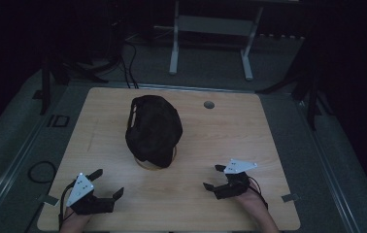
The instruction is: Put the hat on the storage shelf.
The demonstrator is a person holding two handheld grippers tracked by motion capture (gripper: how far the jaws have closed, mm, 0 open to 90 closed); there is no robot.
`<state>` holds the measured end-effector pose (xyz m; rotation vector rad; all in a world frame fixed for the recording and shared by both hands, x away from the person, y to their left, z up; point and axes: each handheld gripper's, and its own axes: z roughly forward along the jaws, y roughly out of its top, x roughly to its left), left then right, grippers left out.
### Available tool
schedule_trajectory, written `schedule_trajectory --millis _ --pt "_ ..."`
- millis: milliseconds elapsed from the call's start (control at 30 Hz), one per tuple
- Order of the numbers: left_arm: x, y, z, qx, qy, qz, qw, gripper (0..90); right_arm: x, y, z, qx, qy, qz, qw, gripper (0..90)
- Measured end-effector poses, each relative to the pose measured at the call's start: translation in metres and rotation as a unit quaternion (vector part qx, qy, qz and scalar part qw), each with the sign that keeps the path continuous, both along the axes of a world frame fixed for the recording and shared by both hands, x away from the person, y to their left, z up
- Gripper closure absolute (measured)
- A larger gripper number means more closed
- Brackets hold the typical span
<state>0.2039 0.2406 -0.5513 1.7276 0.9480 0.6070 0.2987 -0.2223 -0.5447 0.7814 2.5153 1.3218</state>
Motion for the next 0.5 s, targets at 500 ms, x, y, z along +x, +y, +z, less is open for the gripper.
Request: schedule_trajectory --millis 500 --pt "0.0 -0.001 -0.001 0.0 0.001 0.0 1.0 0.2 -0.007 -0.033 -0.001 -0.002 -0.002 -0.033 0.9994 14.5"
